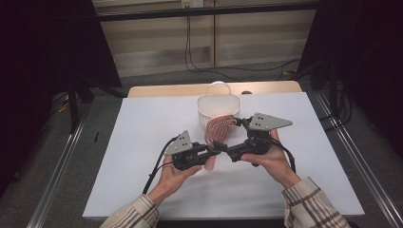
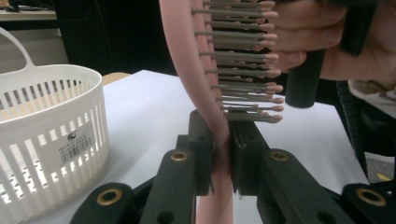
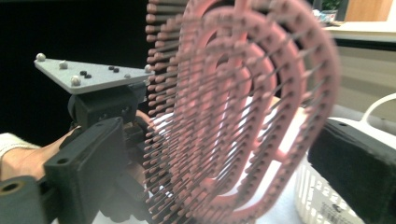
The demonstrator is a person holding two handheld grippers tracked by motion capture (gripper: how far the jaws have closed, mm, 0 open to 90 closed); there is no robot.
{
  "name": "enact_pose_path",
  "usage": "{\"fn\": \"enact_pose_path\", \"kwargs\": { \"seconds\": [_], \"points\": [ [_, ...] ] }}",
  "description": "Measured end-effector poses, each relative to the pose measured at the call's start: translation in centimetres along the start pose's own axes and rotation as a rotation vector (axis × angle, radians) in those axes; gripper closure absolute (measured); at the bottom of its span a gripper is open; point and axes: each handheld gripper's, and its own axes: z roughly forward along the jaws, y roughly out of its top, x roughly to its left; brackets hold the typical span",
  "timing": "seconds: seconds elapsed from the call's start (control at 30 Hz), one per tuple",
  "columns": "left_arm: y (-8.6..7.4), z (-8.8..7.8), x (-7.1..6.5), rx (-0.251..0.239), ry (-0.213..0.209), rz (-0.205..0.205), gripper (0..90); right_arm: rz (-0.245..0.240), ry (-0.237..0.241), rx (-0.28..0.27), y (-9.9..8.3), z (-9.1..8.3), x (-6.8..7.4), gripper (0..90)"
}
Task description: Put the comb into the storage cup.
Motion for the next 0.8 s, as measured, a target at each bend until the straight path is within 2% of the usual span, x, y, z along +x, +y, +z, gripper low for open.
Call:
{"fn": "enact_pose_path", "kwargs": {
  "seconds": [0.1,0.13,0.2,0.27,0.4,0.47,0.5,0.6,0.8],
  "points": [
    [0.06,-0.15,-0.14,0.000,-0.011,-0.002,80.7,0.006,0.015,0.001,0.18,0.37,-0.17,6.1],
    [0.04,-0.13,-0.11,-0.012,-0.030,-0.007,80.7,0.010,0.021,-0.003,0.30,0.49,-0.19,6.9],
    [0.05,-0.18,-0.05,-0.029,-0.028,-0.011,80.7,0.004,0.030,-0.007,0.56,0.68,-0.26,7.7],
    [-0.02,-0.21,0.11,-0.031,-0.041,-0.026,80.6,0.003,0.048,-0.017,0.70,0.72,-0.31,10.9],
    [-0.07,-0.29,0.04,-0.028,-0.048,-0.025,80.7,-0.002,0.064,-0.030,0.73,0.57,-0.37,15.6],
    [-0.03,-0.26,-0.02,-0.032,-0.067,-0.032,80.7,-0.006,0.074,-0.038,0.76,0.44,-0.39,17.4],
    [-0.02,-0.22,-0.13,-0.031,-0.059,-0.030,80.6,-0.008,0.075,-0.041,0.78,0.42,-0.36,18.8],
    [-0.09,-0.17,-0.28,-0.026,-0.084,-0.025,80.7,-0.022,0.088,-0.045,0.85,0.42,-0.36,21.3],
    [-0.09,-0.11,-0.29,-0.039,-0.102,-0.032,80.7,-0.002,0.135,-0.058,0.77,0.32,-0.59,27.4]
  ]
}}
